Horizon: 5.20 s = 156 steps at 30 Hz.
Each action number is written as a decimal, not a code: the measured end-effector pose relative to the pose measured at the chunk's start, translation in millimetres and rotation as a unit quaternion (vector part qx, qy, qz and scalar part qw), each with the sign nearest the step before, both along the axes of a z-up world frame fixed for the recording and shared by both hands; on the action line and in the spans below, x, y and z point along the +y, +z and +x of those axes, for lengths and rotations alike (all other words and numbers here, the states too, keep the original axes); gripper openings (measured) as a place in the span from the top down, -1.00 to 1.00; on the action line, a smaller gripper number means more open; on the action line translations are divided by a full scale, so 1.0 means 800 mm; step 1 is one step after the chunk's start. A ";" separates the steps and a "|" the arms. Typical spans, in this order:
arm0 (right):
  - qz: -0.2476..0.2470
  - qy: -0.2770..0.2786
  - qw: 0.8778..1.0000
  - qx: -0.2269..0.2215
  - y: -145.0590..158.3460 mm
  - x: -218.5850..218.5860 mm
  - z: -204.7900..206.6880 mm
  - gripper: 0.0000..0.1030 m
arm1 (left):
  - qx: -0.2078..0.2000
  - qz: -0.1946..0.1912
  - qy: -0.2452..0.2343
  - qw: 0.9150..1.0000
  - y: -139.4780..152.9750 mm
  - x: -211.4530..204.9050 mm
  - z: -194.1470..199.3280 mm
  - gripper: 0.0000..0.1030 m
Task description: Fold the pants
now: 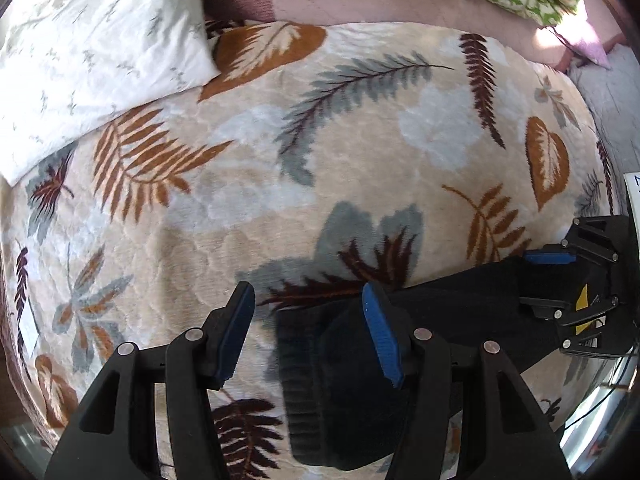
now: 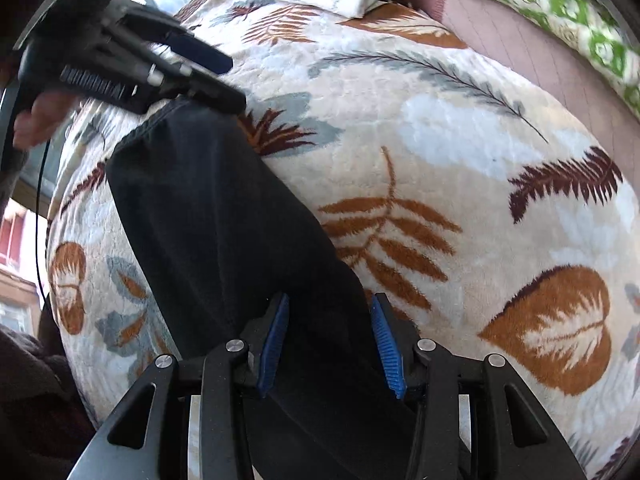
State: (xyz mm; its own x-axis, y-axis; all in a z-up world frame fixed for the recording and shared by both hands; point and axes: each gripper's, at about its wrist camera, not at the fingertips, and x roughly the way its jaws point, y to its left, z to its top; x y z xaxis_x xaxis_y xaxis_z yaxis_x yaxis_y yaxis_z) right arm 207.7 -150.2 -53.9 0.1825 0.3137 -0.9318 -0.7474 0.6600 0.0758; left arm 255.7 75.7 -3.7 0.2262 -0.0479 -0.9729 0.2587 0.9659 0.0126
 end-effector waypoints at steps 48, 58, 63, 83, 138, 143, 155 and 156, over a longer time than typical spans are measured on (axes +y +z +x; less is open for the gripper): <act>0.012 -0.097 0.993 -0.064 -0.018 -0.005 0.057 0.88 | 0.011 -0.056 0.047 0.997 -0.057 -0.002 -0.035 0.50; 0.181 -0.220 0.958 -0.021 0.080 -0.086 0.000 0.16 | 0.029 -0.164 0.099 0.981 -0.017 0.057 -0.064 0.48; 0.196 -0.240 0.951 -0.003 0.075 -0.092 -0.081 0.14 | 0.047 -0.163 0.078 0.982 -0.023 0.053 -0.094 0.47; 0.258 -0.618 0.742 0.031 -0.001 -0.438 -0.236 0.04 | 0.063 -0.151 0.090 0.982 -0.054 0.042 -0.108 0.12; 0.202 -0.549 0.811 0.004 -0.015 -0.421 -0.111 0.16 | 0.044 -0.155 0.187 0.969 -0.049 0.030 -0.033 0.10; 0.139 -0.544 0.827 -0.009 -0.012 -0.415 -0.104 0.82 | 0.022 -0.136 0.196 0.971 -0.045 0.023 -0.032 0.51; 0.182 -0.590 0.786 -0.028 -0.029 -0.440 -0.118 0.94 | -0.031 -0.057 0.166 0.984 -0.054 0.012 -0.028 0.42; 0.188 -0.595 0.781 -0.028 -0.032 -0.442 -0.120 0.92 | -0.027 -0.068 0.174 0.982 -0.051 0.019 -0.029 0.30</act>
